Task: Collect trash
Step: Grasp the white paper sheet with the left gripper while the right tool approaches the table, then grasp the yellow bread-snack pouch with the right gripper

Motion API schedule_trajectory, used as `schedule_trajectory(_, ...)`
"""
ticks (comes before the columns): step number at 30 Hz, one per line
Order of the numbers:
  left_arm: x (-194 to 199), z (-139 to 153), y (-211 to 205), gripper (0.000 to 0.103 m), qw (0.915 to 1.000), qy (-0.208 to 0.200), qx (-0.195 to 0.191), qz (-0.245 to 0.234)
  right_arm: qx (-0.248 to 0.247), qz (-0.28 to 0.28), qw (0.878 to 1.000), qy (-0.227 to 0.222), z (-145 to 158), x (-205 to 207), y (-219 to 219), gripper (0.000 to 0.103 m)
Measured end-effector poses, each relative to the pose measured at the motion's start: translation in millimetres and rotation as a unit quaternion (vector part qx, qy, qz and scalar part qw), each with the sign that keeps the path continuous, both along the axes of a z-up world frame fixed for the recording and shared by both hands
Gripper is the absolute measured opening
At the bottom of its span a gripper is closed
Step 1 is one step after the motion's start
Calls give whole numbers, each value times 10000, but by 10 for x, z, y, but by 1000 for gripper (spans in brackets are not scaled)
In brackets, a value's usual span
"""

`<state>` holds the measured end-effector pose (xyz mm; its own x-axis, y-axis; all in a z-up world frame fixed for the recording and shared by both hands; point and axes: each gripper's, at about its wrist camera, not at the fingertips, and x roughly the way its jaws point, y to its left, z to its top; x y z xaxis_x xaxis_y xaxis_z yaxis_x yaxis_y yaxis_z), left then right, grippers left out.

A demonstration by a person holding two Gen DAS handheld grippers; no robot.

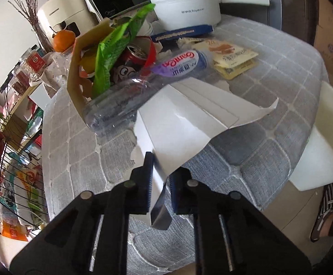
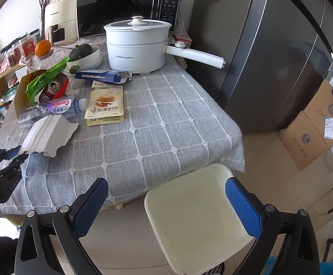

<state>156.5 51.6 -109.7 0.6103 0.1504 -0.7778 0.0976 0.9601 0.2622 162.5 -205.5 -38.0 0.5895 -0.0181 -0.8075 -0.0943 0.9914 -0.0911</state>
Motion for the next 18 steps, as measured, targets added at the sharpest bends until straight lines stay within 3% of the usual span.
schedule_trajectory(2, -32, 126, 60, 3, 9990, -84, -434, 19, 8, -10, 10000, 1, -10, 24, 22, 103)
schedule_trajectory(5, -88, 290, 162, 2, 9937, -173, -1101, 74, 109, -8, 9999, 13, -36, 74, 67, 103)
schedule_trajectory(10, -116, 464, 408, 2, 9770, -222, -2100, 307, 694, 113, 9973, 235, -140, 342, 206, 103)
schedule_trajectory(15, -135, 622, 685, 2, 9576, -427, -2771, 657, 1127, 447, 9923, 258, -316, 771, 502, 103)
schedule_trajectory(18, -148, 685, 788, 2, 9514, -499, -2947, 746, 1197, 671, 9901, 309, -472, 1074, 758, 103)
